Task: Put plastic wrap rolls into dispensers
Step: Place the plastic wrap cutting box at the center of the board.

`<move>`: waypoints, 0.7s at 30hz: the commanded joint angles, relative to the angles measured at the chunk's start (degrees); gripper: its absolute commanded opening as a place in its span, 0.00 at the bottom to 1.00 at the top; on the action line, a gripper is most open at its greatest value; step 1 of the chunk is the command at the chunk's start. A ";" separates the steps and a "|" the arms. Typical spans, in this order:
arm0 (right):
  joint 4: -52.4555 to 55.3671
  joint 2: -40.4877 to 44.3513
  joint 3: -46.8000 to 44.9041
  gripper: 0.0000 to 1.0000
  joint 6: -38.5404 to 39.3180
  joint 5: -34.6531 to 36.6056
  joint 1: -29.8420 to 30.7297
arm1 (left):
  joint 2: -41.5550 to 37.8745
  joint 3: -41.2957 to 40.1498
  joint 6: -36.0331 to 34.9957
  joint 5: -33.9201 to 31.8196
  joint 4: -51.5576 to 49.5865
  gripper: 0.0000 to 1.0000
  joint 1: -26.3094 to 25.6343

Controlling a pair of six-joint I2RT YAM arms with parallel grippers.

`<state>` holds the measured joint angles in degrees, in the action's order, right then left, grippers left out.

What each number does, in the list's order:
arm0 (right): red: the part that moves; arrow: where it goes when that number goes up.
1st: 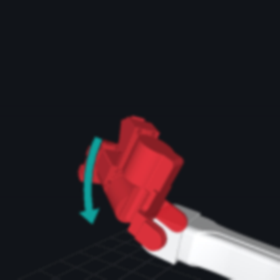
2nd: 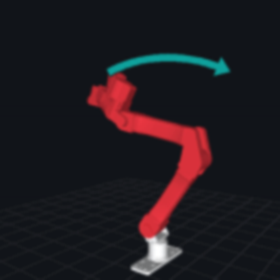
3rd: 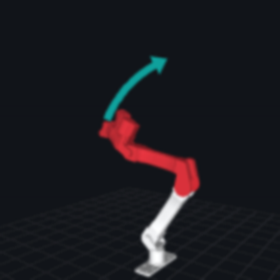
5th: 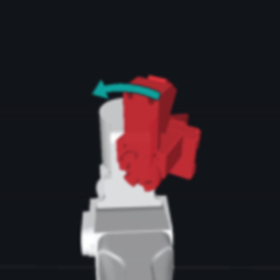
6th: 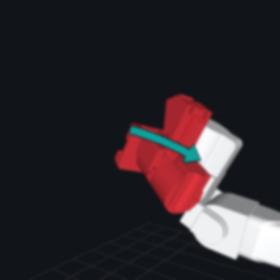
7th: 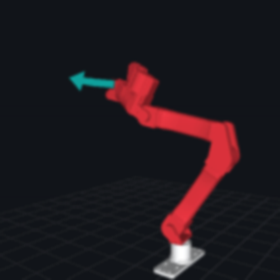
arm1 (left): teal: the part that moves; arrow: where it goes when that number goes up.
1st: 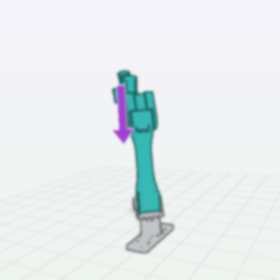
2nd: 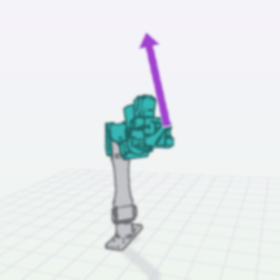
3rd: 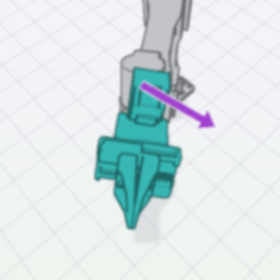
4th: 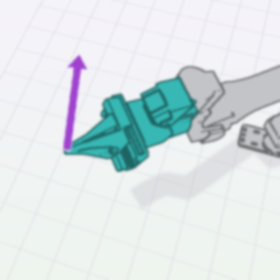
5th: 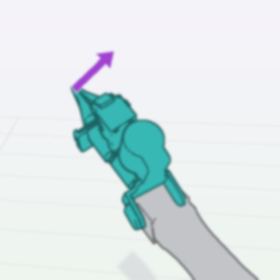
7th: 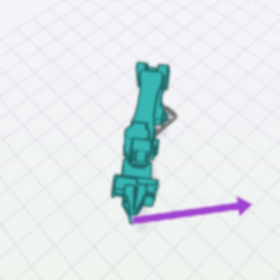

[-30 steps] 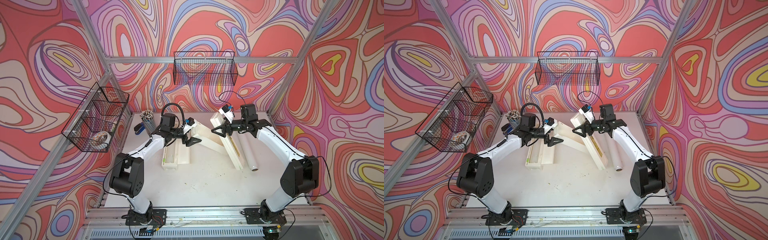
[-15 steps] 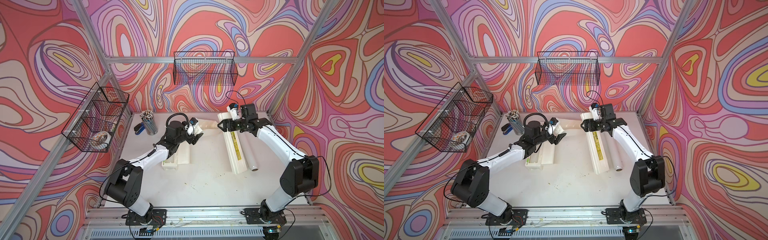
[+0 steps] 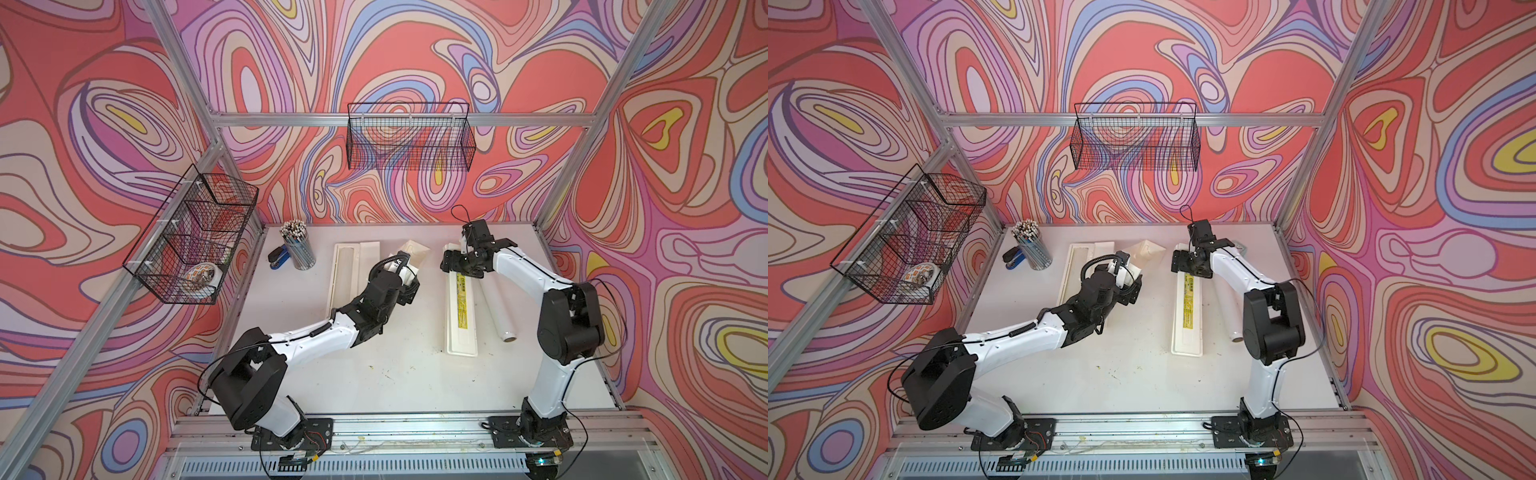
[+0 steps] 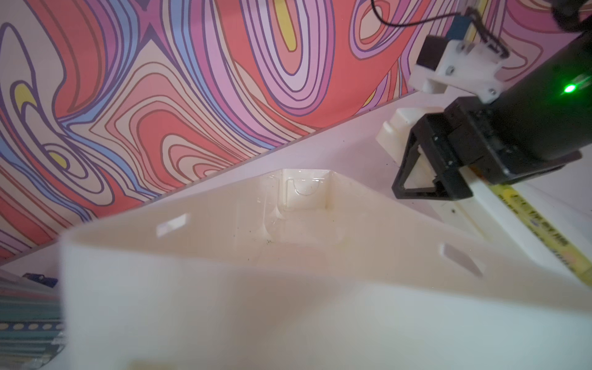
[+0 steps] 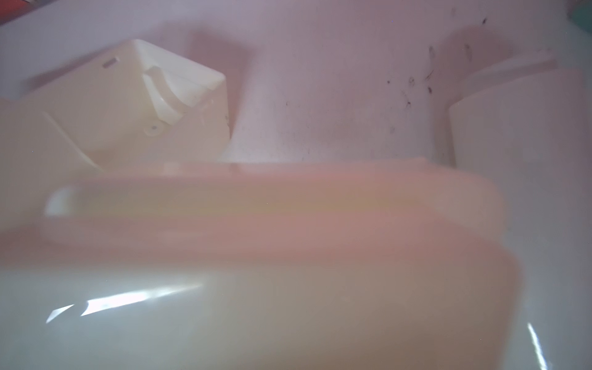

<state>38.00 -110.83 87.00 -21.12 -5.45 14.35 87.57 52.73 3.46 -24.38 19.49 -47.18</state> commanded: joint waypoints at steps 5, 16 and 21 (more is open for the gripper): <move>2.25 -7.76 6.42 0.28 0.23 5.31 0.33 | 5.59 -1.58 15.82 -4.59 -13.42 0.13 -4.21; 3.75 -15.92 12.68 0.30 1.60 5.32 0.51 | 13.94 -0.09 30.14 -1.24 -22.74 0.20 -8.19; 5.14 -18.10 14.88 0.34 3.17 6.31 0.50 | 16.56 0.51 34.61 2.97 -27.26 0.23 -8.89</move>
<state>41.50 -127.59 99.83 -19.22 -0.36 14.61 101.01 53.87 32.18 -28.93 6.15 -55.83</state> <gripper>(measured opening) 0.884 0.886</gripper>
